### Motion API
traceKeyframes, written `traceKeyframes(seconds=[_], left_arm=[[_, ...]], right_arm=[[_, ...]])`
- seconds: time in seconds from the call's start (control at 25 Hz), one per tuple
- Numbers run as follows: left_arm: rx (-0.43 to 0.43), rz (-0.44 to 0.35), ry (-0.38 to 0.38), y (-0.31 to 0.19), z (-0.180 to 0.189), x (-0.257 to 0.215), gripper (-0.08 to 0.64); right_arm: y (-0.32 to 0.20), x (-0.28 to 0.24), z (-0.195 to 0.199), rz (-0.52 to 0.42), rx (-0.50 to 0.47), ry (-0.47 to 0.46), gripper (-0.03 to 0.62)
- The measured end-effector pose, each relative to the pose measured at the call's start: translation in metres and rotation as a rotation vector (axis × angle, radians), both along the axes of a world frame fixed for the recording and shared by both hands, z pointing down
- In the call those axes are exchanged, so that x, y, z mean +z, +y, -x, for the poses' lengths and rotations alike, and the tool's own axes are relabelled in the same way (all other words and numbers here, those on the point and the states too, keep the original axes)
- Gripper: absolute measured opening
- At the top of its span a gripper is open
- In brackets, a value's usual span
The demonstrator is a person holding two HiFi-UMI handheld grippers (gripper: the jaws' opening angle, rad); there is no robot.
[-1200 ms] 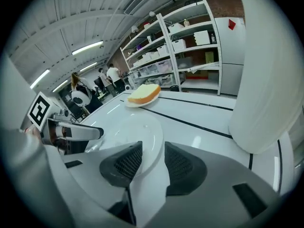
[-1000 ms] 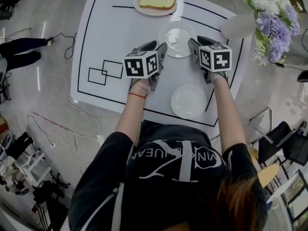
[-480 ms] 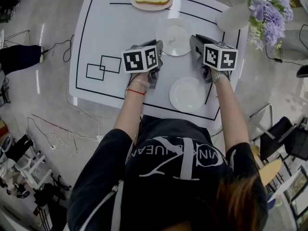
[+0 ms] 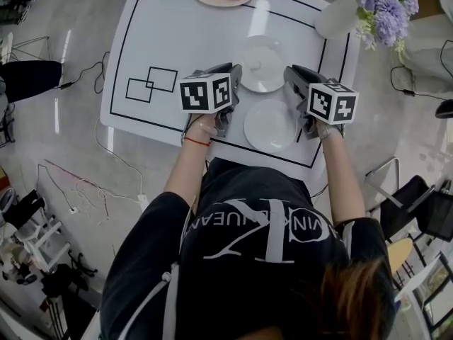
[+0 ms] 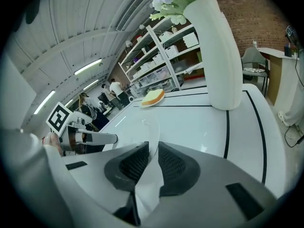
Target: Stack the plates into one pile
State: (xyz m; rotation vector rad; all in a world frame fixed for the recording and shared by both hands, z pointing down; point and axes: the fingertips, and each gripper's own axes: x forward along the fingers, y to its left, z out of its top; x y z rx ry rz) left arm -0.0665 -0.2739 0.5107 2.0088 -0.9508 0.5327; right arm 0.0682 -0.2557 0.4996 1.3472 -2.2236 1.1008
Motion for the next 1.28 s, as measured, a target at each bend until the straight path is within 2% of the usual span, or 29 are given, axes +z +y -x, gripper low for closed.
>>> traceKeyframes(seconds=[0.4, 0.68, 1.28], left_arm=[[0.022, 0.048, -0.028, 0.070, -0.007, 0.006, 0.078], [0.016, 0.049, -0.035, 0.103, -0.004, 0.003, 0.072], [0.130, 0.113, -0.111, 0.160, -0.013, 0.014, 0.077]], right_arm=[[0.078, 0.000, -0.006, 0.041, -0.029, -0.087, 0.055], [0.124, 0.012, -0.003, 0.097, -0.116, -0.109, 0.054], [0.166, 0.024, -0.014, 0.143, -0.169, -0.117, 0.046]])
